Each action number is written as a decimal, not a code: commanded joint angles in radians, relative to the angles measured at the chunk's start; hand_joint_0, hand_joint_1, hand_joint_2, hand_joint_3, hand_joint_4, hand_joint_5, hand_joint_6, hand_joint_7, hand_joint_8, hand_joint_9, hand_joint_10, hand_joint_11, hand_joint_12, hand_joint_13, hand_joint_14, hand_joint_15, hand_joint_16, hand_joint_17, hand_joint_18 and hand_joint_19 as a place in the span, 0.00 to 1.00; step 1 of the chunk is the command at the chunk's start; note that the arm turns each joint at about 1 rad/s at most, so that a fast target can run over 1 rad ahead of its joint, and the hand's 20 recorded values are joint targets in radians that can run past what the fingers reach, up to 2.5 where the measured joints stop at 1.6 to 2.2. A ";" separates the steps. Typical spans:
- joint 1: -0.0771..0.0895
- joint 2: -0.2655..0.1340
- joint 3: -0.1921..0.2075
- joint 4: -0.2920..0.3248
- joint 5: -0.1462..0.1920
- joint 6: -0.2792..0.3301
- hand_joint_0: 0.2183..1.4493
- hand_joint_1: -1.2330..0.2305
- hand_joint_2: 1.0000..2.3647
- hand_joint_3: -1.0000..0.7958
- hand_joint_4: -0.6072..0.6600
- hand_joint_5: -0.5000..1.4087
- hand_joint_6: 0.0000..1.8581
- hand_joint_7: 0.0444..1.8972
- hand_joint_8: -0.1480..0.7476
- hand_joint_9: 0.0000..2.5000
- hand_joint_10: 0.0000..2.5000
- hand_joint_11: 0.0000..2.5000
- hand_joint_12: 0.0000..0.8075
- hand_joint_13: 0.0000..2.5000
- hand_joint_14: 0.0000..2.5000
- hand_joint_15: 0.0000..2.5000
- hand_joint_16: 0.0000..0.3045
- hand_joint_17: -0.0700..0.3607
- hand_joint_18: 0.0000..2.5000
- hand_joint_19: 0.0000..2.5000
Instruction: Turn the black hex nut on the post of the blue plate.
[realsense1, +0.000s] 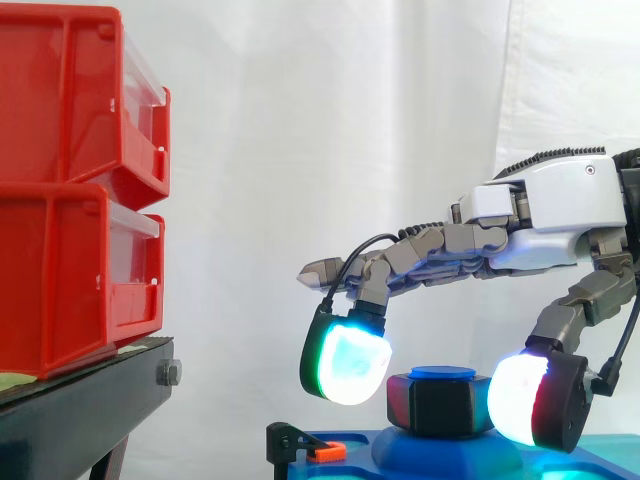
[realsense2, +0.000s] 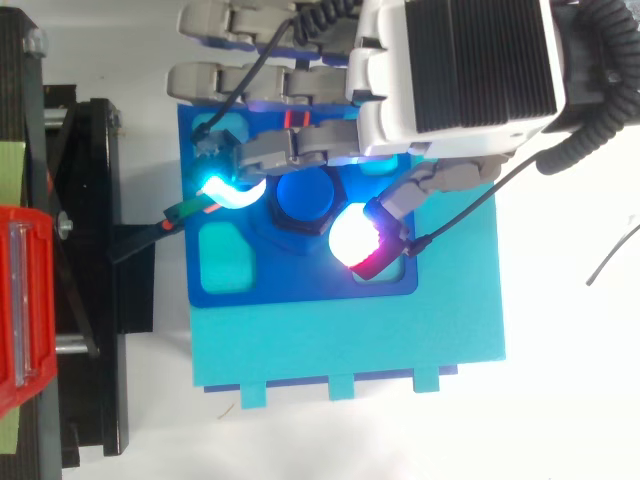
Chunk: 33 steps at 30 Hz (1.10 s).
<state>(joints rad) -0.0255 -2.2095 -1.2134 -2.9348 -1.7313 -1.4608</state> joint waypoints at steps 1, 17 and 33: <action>-0.001 -0.001 0.000 -0.006 -0.001 0.000 0.20 0.33 0.00 0.28 0.46 0.10 0.27 0.41 0.24 0.00 0.00 0.00 0.32 0.00 0.00 0.02 0.11 0.34 0.00 0.06; -0.004 0.001 0.000 -0.018 -0.001 0.000 0.20 0.34 0.00 0.28 0.45 0.10 0.27 0.41 0.24 0.00 0.00 0.00 0.32 0.00 0.00 0.02 0.11 0.34 0.00 0.07; -0.019 0.002 0.000 -0.050 -0.014 -0.001 0.19 0.32 0.00 0.28 0.47 0.10 0.27 0.41 0.25 0.00 0.00 0.00 0.33 0.00 0.00 0.01 0.12 0.35 0.03 0.06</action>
<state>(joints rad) -0.0405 -2.2077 -1.2132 -2.9765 -1.7368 -1.4609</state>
